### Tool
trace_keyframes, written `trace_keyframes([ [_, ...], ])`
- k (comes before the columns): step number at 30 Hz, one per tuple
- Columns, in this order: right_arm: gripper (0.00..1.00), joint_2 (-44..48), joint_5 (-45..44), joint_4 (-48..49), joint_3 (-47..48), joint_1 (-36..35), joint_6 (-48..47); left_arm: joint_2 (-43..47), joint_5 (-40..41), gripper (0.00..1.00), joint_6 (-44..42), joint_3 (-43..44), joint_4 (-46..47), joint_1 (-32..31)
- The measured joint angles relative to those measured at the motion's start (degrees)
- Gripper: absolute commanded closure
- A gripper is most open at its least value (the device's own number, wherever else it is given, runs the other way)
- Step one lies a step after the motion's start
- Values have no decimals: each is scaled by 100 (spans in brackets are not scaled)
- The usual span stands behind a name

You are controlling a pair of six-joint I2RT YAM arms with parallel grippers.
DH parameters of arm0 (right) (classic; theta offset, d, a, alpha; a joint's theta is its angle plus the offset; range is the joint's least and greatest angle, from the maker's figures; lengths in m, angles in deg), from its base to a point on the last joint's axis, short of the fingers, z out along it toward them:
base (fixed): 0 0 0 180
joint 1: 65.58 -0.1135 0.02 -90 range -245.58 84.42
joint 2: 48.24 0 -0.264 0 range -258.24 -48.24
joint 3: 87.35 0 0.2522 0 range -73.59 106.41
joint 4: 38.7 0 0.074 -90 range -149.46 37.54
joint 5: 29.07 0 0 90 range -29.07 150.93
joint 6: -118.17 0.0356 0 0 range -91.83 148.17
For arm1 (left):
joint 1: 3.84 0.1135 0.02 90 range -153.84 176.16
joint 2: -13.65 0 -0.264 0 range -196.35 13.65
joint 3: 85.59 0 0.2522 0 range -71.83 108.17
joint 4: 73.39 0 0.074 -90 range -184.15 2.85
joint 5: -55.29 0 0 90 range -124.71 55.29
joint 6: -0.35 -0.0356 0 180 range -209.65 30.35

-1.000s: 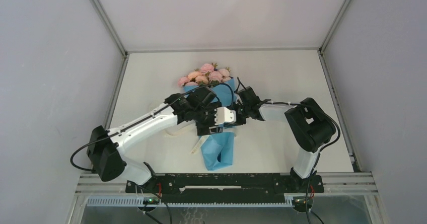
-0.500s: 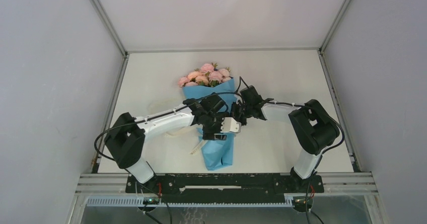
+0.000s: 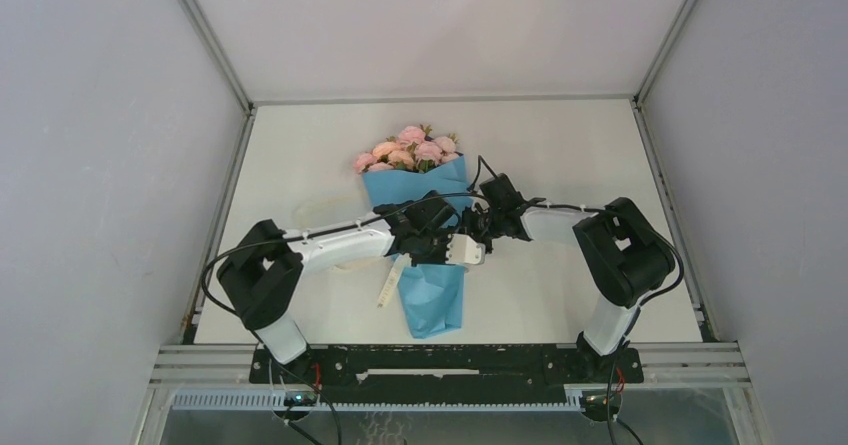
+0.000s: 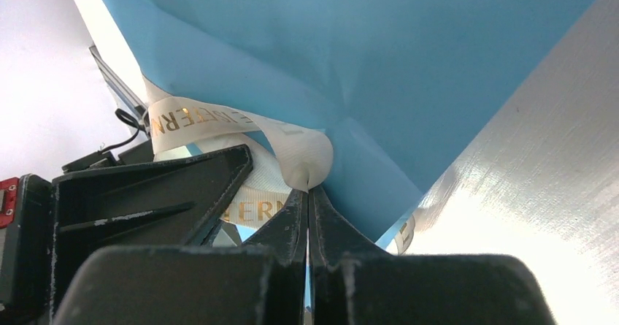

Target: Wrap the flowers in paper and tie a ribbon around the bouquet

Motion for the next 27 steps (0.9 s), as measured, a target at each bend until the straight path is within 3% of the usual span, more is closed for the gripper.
trace_keyframes([
  [11, 83, -13, 227, -11, 0, 42, -68, 385, -146, 100, 107, 76, -229, 28],
  [18, 65, -197, 319, -199, -2, 46, -223, 514, -769, 100, 420, 461, -457, 328],
  [27, 60, -192, 610, -435, -2, 37, -590, 428, -966, 100, 966, 586, -398, 531],
])
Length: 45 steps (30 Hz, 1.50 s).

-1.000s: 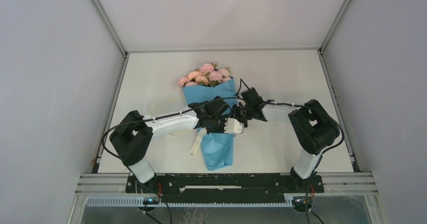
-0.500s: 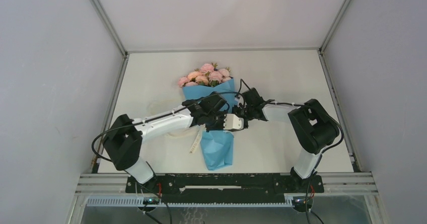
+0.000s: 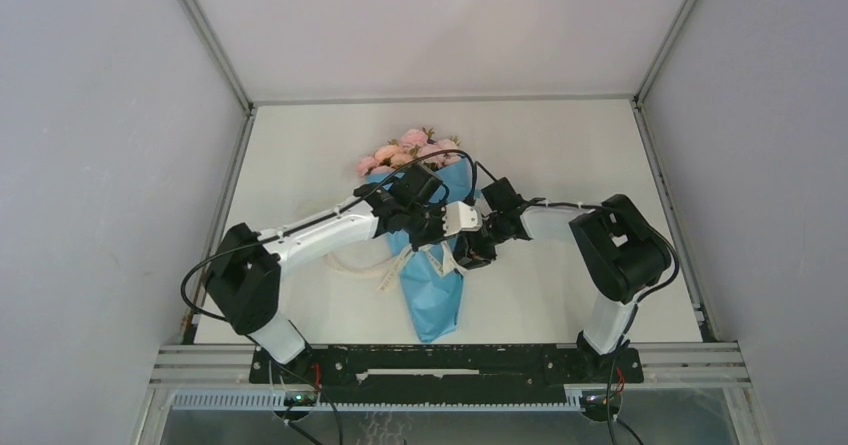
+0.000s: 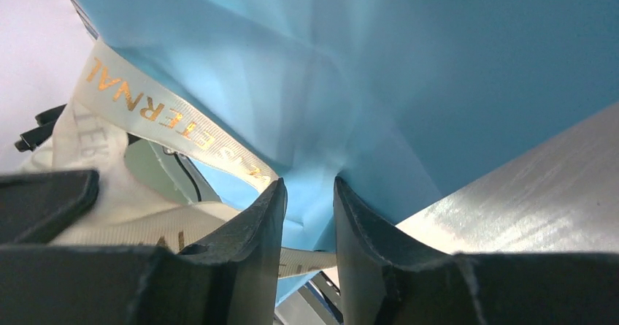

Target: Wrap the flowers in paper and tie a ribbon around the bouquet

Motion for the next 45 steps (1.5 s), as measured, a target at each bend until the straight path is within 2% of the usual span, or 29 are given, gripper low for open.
trace_keyframes([
  [7, 50, 520, -166, -385, -4, 284, -225, -323, -11, 100, 245, 94, 103, 186],
  [12, 49, 638, -448, -411, 234, 498, -269, -581, -11, 100, 291, 208, 157, 203],
  [21, 62, 678, -1102, -223, 343, 732, -225, -822, 0, 100, 501, 280, 258, 232],
  [24, 66, 1493, -1587, 55, -136, 726, -70, -859, 4, 100, 590, 308, 280, 280],
  [27, 71, 2975, -1967, 433, -920, 708, 197, -859, -15, 100, 660, 308, 293, 306],
  [31, 73, 4238, -2618, 837, -1604, 334, 640, -859, -70, 100, 713, 308, 330, 308],
  [34, 73, 4500, -3318, 999, -2065, -605, 1180, -859, -103, 100, 739, 308, 341, 317],
  [37, 71, 4463, -3956, 914, -2334, -1502, 1685, -859, -118, 100, 750, 308, 345, 317],
  [39, 68, 4382, -4341, 935, -2361, -1810, 1963, -859, -120, 100, 750, 308, 356, 317],
  [42, 61, 4061, -4708, 1215, -2361, -2028, 2269, -859, -125, 100, 750, 308, 354, 317],
  [45, 59, 3565, -4854, 1451, -2358, -2052, 2490, -859, -136, 100, 750, 308, 350, 317],
])
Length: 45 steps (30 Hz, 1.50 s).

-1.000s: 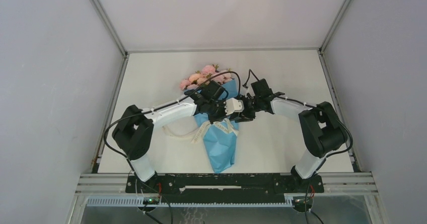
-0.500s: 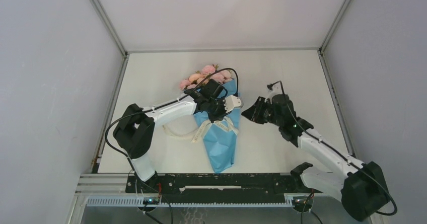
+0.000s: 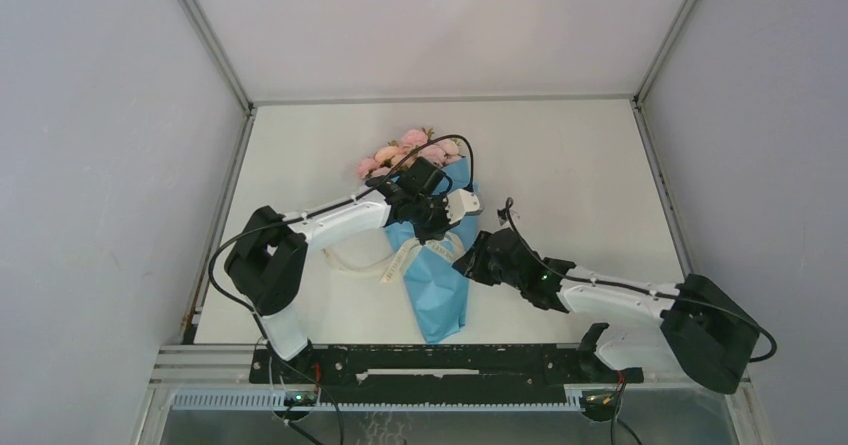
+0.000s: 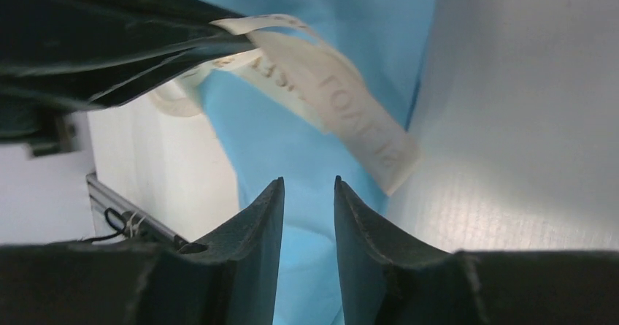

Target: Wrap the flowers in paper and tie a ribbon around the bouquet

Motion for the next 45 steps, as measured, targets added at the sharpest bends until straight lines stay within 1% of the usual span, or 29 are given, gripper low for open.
trace_keyframes([
  [3, 59, -385, -31, 170, 0, 83, 109, 0, -17, 100, -2, 0, -4, 0],
  [6, 58, -562, -68, 275, 9, 129, 109, 0, -24, 100, -2, 0, -11, 0],
  [11, 53, -874, -205, 293, 306, 208, 50, 0, -50, 100, -2, 0, -37, 0],
  [20, 53, -1449, -396, 332, 575, 457, -153, 0, -116, 100, -4, 0, -81, 0],
  [24, 54, -1530, -485, 334, 647, 481, -262, 0, -120, 100, -7, 0, -96, 0],
  [26, 58, -1569, -522, 339, 673, 505, -304, 0, -120, 100, -7, 2, -103, 0],
  [27, 63, -1604, -544, 343, 695, 525, -321, 0, -120, 100, -7, 2, -103, 0],
  [28, 71, -1655, -579, 348, 728, 546, -352, 0, -120, 100, -7, 9, -114, 0],
  [30, 90, -1751, -614, 389, 769, 586, -426, 0, -127, 100, -7, 35, -131, 0],
  [31, 97, -1790, -614, 415, 782, 610, -472, 0, -133, 100, -7, 57, -142, 0],
  [32, 100, -1836, -616, 417, 800, 645, -501, 0, -140, 100, -7, 76, -146, 2],
  [35, 100, -1871, -599, 420, 809, 750, -647, -2, -212, 100, 9, 151, -170, 37],
  [38, 100, -1711, -372, 369, 809, 787, -1047, -35, -260, 100, 94, 282, -208, 140],
  [41, 100, -1322, 247, 138, 809, 802, -1585, -90, -260, 100, 140, 428, -223, 302],
  [44, 100, -835, 1119, -275, 848, 920, -2068, -212, -326, 99, 210, 573, -267, 417],
  [45, 100, -708, 1342, -391, 879, 946, -2190, -275, -365, 95, 240, 616, -299, 422],
])
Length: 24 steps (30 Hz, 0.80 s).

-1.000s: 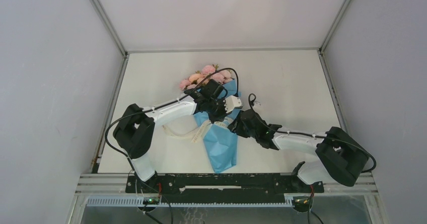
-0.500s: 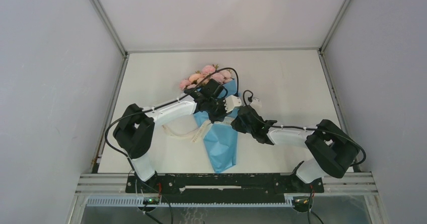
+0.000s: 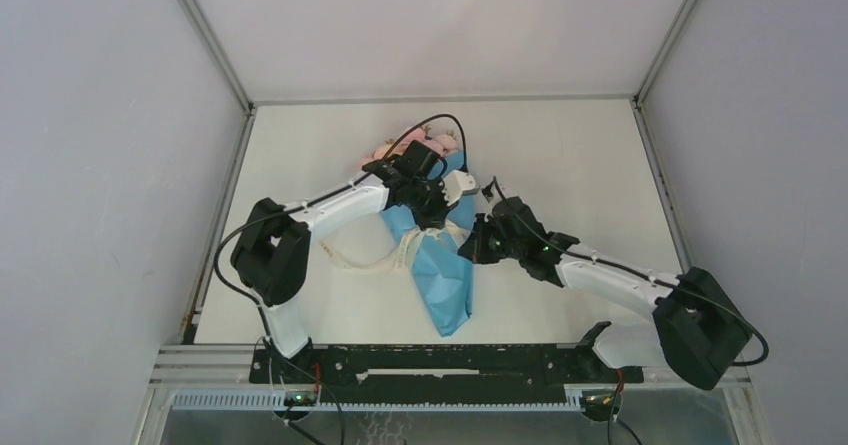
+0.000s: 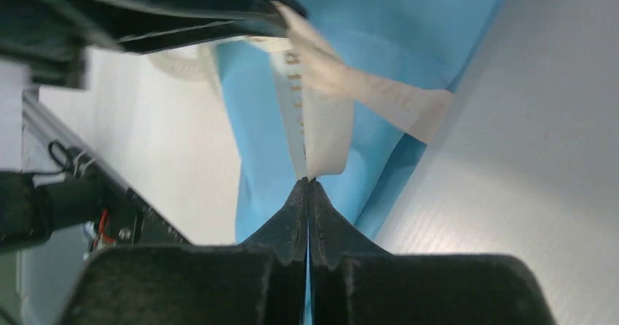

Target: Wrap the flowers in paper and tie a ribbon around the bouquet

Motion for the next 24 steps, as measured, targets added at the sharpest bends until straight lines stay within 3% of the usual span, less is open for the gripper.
trace_keyframes([
  [8, 100, 562, 1692, -785, 50, 79, -560, -203, -4, 47, -13, 136, -166, 7],
  [11, 100, 780, 2371, -914, 50, 197, -616, -184, -4, 34, -101, 153, -273, 31],
  [21, 100, 1165, 3976, -232, 50, 555, -280, 828, -490, 24, -789, 153, -1067, 433],
  [24, 100, 1104, 4210, 98, 50, 787, 44, 1320, -798, 15, -1091, 142, -1305, 544],
])
